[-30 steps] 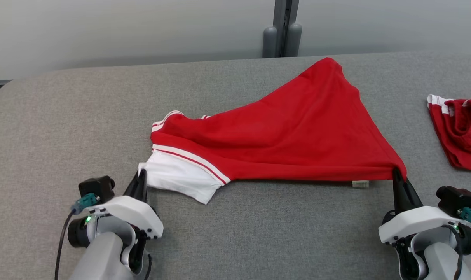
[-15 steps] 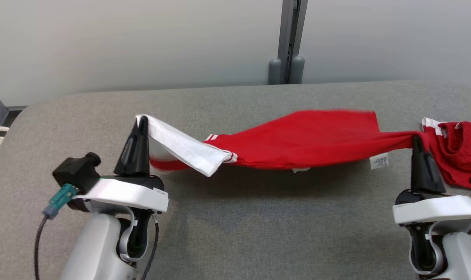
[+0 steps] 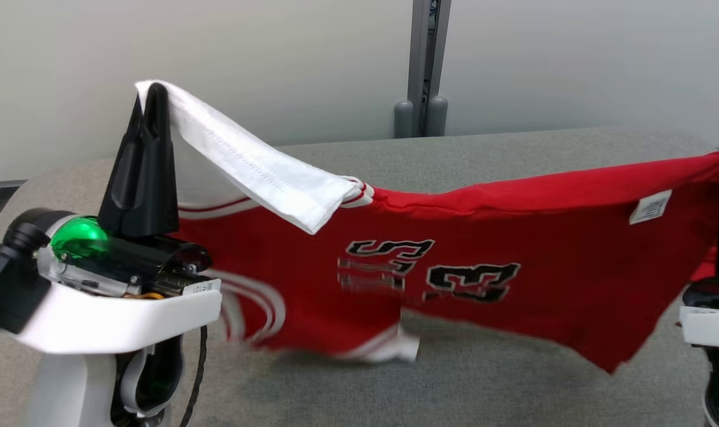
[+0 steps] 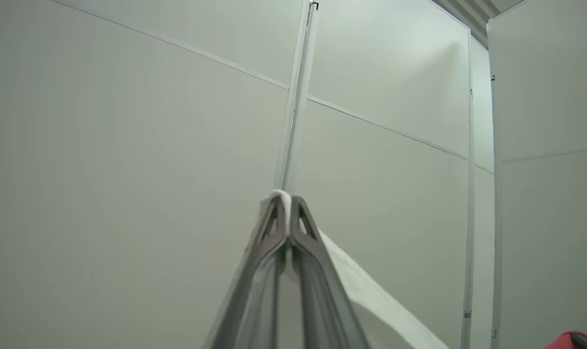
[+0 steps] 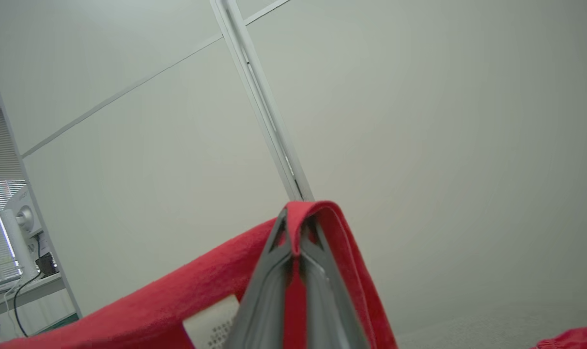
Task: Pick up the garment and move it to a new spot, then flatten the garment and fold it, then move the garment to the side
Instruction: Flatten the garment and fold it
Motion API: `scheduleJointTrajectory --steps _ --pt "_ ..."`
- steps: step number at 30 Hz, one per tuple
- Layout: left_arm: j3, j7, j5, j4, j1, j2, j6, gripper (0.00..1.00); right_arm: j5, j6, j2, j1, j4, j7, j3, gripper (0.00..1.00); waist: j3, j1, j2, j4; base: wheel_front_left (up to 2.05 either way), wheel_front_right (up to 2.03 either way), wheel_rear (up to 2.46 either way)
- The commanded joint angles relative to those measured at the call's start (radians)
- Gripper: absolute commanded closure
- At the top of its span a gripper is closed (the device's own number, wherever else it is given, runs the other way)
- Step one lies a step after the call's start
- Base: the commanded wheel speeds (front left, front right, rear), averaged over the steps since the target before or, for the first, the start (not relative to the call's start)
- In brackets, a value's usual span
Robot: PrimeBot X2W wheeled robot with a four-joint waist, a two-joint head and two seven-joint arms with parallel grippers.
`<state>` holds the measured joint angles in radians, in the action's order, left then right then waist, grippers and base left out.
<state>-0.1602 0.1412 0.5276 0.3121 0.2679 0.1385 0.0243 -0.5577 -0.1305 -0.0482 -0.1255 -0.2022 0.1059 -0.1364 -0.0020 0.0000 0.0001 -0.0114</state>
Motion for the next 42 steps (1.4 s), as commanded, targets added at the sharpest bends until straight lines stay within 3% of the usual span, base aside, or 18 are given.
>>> scheduleJointTrajectory --steps 1,7,15,20,23,29,34,42 --pt "0.004 -0.015 -0.008 0.039 -0.006 0.01 0.009 1.0 0.012 0.0 -0.005 0.015 -0.03 -0.014 -0.016 1.0 0.009 0.0 -0.0001 -0.005 0.0 0.0 0.0" --pt "-0.003 -0.078 -0.004 0.11 0.043 0.028 0.02 1.0 0.041 -0.001 -0.005 0.005 -0.089 -0.068 -0.04 1.0 0.07 0.0 -0.0001 -0.004 0.0 0.0 0.0" --pt "0.014 -0.165 0.008 -0.062 0.38 0.075 -0.023 1.0 0.107 -0.001 -0.054 -0.34 0.026 -0.145 0.058 1.0 0.304 0.0 -0.0001 -0.005 0.0 0.0 0.0" --pt "0.031 -0.209 -0.036 -0.275 0.741 0.111 -0.025 1.0 0.176 -0.001 -0.09 -0.721 0.232 -0.161 0.133 1.0 0.446 0.0 -0.0001 -0.014 0.0 0.0 0.0" --pt "0.033 -0.204 -0.09 -0.405 0.97 0.145 -0.024 1.0 0.215 -0.001 -0.075 -0.958 0.382 -0.142 0.166 1.0 0.519 0.0 -0.0001 -0.024 0.0 0.0 0.0" --pt "0.002 -0.101 -0.191 -0.634 1.31 0.173 -0.042 1.0 0.298 0.0 -0.043 -1.314 0.684 -0.044 0.153 1.0 0.601 0.0 -0.0001 -0.022 0.0 0.0 0.0" --pt "0.01 0.014 -0.185 -0.775 1.382 0.146 -0.046 1.0 0.311 -0.001 -0.021 -1.414 0.868 0.04 0.139 1.0 0.655 0.0 -0.0001 0.002 0.0 0.0 0.0" --pt "0.037 0.096 -0.124 -0.939 1.289 0.095 -0.068 1.0 0.325 -0.001 -0.023 -1.378 1.067 0.117 0.149 1.0 0.746 0.0 -0.0001 0.027 0.0 0.0 0.0"
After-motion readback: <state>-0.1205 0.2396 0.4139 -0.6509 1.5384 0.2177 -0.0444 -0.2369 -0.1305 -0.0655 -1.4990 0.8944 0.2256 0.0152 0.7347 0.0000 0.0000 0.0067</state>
